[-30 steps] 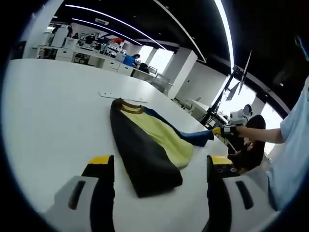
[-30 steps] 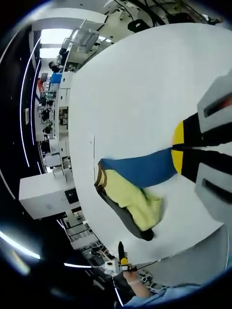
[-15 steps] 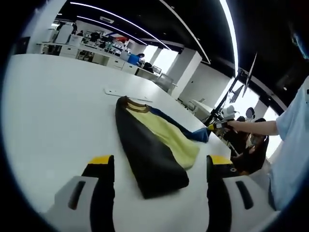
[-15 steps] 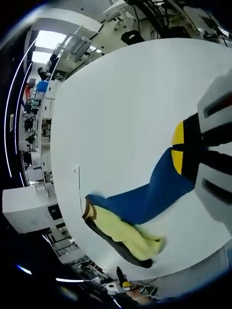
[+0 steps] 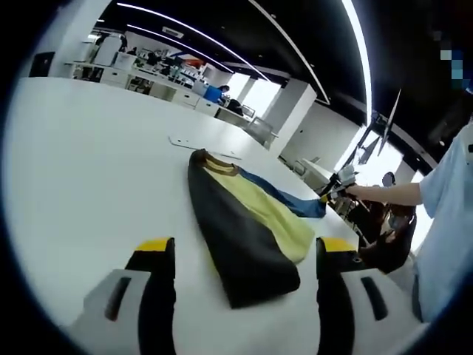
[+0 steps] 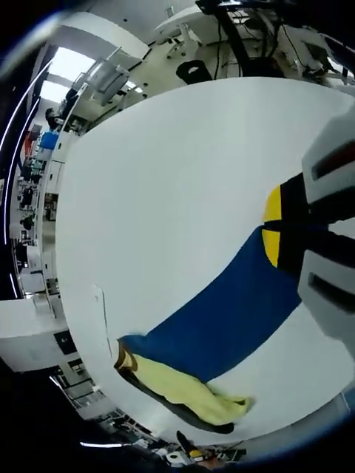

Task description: Fold the garment on the visible template until the final outline fits inside the template.

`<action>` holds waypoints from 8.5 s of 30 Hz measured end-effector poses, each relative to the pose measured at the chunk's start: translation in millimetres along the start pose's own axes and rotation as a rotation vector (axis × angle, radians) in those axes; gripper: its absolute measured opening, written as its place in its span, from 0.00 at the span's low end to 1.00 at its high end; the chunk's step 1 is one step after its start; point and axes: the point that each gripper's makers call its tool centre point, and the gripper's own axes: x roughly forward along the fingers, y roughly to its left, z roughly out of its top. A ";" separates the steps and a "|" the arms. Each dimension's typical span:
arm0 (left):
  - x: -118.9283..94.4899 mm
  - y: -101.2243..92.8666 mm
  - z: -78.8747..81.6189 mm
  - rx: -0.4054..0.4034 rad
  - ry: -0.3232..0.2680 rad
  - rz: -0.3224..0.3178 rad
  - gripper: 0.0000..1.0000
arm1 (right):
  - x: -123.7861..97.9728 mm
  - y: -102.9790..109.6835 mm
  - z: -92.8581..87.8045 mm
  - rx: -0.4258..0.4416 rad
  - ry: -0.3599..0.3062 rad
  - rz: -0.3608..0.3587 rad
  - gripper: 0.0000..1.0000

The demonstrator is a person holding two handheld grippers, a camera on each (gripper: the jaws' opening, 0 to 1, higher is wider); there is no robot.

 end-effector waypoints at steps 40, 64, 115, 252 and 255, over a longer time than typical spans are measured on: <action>-4.5 -3.1 -9.3 -0.037 -0.022 -0.008 0.76 | -29.8 21.6 -35.9 0.179 -0.106 0.065 0.54; -7.1 0.4 -14.7 -0.065 -0.039 0.003 0.76 | -27.5 21.9 -59.0 0.401 -0.182 0.096 0.45; -8.4 -3.5 -20.2 -0.088 -0.057 -0.002 0.75 | -40.7 31.4 -39.1 0.508 -0.227 0.134 0.00; 41.0 -36.8 1.5 -0.031 0.042 -0.156 0.00 | -75.4 202.4 -10.7 -0.068 -0.488 0.473 0.90; 61.6 -42.6 17.6 -0.017 0.029 -0.184 0.00 | -75.2 202.2 -13.1 -0.066 -0.484 0.473 0.90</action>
